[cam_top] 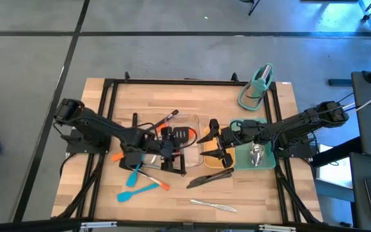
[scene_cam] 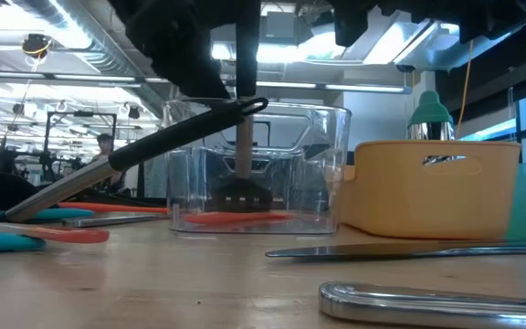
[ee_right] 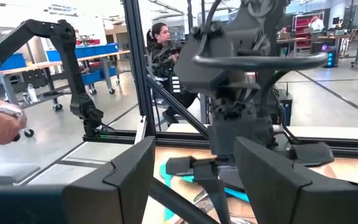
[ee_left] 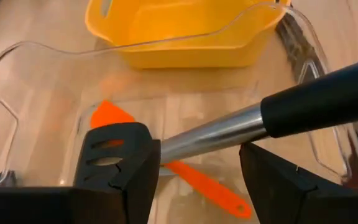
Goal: Pick & Place Kitchen Items
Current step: Put the black spatula into the transparent bin, then put the silver table knife into the yellow bin
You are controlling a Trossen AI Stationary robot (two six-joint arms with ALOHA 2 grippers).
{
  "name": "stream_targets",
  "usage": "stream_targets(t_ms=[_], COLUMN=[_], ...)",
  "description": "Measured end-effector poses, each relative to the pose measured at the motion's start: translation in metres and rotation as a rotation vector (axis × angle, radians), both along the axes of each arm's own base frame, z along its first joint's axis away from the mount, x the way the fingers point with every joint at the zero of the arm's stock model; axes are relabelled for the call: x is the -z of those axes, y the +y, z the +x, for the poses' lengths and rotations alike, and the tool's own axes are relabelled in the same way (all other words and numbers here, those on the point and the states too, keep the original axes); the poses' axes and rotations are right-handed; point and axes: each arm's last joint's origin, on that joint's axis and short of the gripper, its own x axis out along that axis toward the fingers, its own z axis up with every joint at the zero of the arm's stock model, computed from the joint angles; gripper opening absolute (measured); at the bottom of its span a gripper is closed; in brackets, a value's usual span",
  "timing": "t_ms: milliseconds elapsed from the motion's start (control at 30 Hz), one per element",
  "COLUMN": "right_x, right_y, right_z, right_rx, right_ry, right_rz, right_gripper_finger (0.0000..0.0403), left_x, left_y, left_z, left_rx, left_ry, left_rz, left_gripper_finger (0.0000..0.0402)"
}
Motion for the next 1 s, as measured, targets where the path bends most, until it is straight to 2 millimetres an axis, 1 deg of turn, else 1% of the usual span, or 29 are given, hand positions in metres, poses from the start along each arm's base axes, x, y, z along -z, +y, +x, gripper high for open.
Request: stream_targets(t_ms=[167,400,467,533,600,700,767,833,900,1000], right_x=[0.000,0.000,0.000,-0.001,-0.004,-0.013,-0.017,-0.018,-0.017,-0.011], right_y=[0.001,0.002,0.002,0.003,0.003,0.006,0.009,0.016,0.025,0.038], right_z=[0.000,0.000,-0.001,-0.001,-0.004,-0.008,-0.010,-0.014,-0.016,-0.019], right_rx=[-0.003,-0.008,-0.024,-0.084,-0.164,-0.308,-0.403,-0.461,-0.476,-0.413], right_ry=[0.003,0.007,0.007,0.008,-0.009,-0.039,-0.044,-0.035,-0.006,0.053], right_rz=[0.003,0.013,0.014,0.024,0.026,0.019,0.026,0.035,0.047,0.051], right_gripper_finger=[0.0222,0.0222,0.0222,0.0222,0.0222,0.0222,0.0222,0.0222,0.0222,0.0222], left_x=[-0.016,-0.037,-0.047,-0.061,-0.076,-0.093,-0.103,-0.112,-0.119,-0.126], left_y=[0.004,0.008,0.006,0.002,-0.005,-0.019,-0.030,-0.045,-0.064,-0.093], left_z=[0.004,-0.004,-0.005,-0.005,-0.006,-0.013,-0.019,-0.025,-0.032,-0.042], left_rx=[0.032,-0.006,0.000,0.022,0.053,0.127,0.167,0.214,0.278,0.326], left_ry=[0.049,0.226,0.225,0.182,0.129,0.074,0.015,-0.055,-0.116,-0.209], left_rz=[-0.075,-0.072,-0.075,-0.086,-0.099,-0.154,-0.202,-0.239,-0.259,-0.246], left_gripper_finger=[0.0216,0.0213,0.0212,0.0212,0.0212,0.0212,0.0212,0.0211,0.0210,0.0210])
